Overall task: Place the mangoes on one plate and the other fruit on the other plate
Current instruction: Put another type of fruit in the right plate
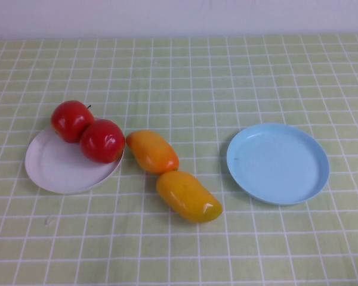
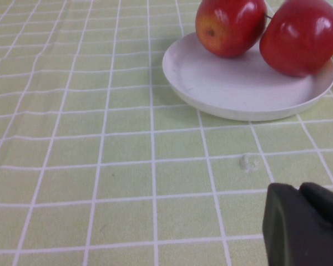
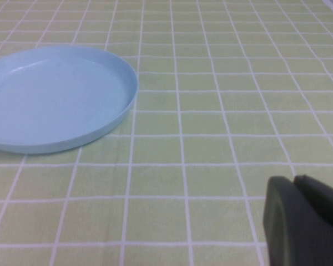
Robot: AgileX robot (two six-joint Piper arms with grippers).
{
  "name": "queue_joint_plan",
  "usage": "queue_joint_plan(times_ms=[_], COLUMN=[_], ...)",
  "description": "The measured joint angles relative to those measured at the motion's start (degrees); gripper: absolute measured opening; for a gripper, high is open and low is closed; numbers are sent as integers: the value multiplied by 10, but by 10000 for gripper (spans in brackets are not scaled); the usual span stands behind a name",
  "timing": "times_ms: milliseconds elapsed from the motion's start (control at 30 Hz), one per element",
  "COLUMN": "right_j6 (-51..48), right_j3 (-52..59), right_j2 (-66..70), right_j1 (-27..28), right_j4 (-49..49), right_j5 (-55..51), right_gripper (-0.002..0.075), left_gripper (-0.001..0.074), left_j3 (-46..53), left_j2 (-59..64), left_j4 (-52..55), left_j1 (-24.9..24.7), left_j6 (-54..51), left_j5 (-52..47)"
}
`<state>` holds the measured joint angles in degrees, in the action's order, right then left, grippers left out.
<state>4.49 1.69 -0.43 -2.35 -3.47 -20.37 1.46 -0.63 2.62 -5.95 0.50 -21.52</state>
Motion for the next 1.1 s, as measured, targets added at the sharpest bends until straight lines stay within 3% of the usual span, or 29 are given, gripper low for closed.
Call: queue_joint_plan(times_ms=[533, 867, 1000, 1100], right_j6=[2, 14, 14, 14], right_j3=[1, 1, 1, -10], right_j2=[0, 0, 0, 1], right_j1=[0, 0, 0, 0], right_j4=[11, 224, 287, 329], right_j5=[29, 194, 188, 120], right_gripper=[-17, -16, -16, -17], left_gripper=[4, 4, 4, 4], left_j3=[0, 0, 0, 0], left_j2=[0, 0, 0, 0], left_j4=[0, 0, 0, 0], left_j1=[0, 0, 0, 0], left_j6=[0, 0, 0, 0], left_j5=[-1, -1, -1, -1])
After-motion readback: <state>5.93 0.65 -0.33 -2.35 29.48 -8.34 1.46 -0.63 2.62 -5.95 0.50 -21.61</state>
